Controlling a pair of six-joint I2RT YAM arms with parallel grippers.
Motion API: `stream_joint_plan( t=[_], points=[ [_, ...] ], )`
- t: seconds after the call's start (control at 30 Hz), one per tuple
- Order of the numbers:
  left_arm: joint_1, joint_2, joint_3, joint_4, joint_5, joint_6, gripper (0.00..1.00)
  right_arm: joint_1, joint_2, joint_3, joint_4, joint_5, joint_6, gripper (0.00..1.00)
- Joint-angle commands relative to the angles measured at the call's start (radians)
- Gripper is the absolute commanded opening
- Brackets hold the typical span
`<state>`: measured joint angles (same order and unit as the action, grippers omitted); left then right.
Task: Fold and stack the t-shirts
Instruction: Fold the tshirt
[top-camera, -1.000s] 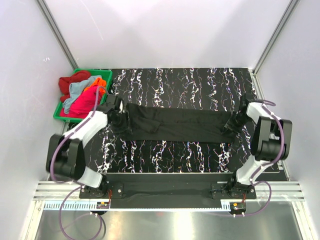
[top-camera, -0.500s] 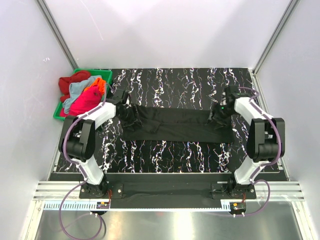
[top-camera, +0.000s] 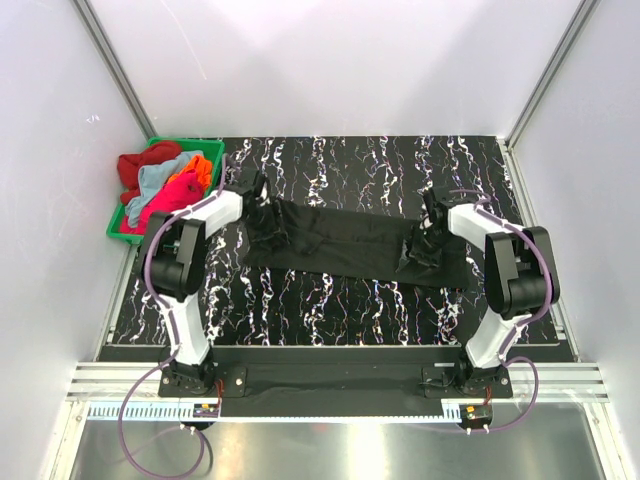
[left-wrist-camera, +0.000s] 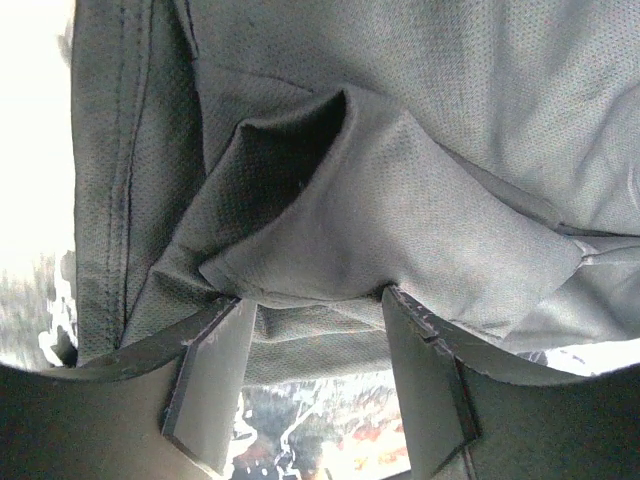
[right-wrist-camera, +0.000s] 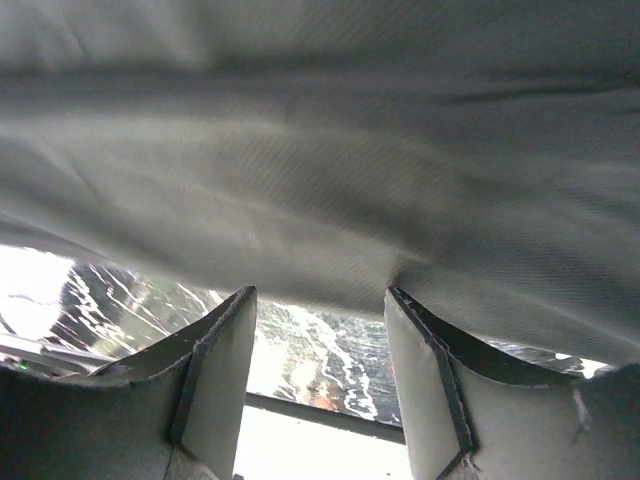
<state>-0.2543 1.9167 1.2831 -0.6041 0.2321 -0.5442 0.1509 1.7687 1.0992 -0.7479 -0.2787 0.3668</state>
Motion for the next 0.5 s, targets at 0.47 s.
stream_joint_plan(
  t=[0.47],
  points=[
    [0.007,0.418,0.657,-0.031,-0.094,0.349,0.60,0.425,0.110,0.008,0.114,-0.187,0.245,0.60]
  ],
)
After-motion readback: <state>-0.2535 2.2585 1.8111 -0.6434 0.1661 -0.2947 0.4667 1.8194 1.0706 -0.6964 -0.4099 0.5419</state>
